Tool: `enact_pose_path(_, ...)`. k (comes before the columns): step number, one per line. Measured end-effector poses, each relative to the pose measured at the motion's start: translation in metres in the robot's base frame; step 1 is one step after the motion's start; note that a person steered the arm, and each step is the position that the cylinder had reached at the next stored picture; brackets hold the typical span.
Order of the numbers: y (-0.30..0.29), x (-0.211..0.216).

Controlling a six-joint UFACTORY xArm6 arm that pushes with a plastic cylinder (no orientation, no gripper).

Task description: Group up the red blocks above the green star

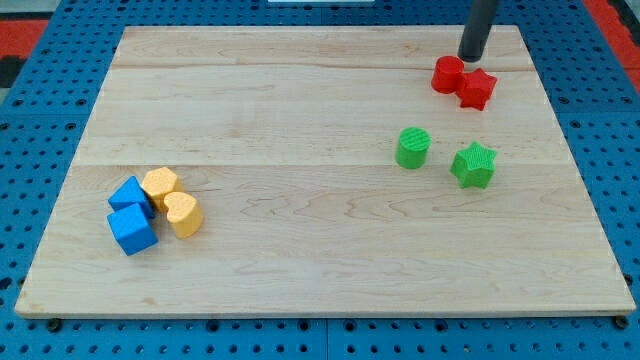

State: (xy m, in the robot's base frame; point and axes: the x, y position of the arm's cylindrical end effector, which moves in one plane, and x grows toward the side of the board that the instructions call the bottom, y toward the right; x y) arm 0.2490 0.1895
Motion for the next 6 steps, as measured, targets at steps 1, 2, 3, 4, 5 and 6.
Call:
enact_pose_path(1,-0.014,-0.001)
enact_pose_path(2,-0.013,0.006)
enact_pose_path(3,-0.013,0.028)
enact_pose_path(4,-0.006,0.048)
enact_pose_path(5,0.008,0.042)
enact_pose_path(6,0.048,0.013)
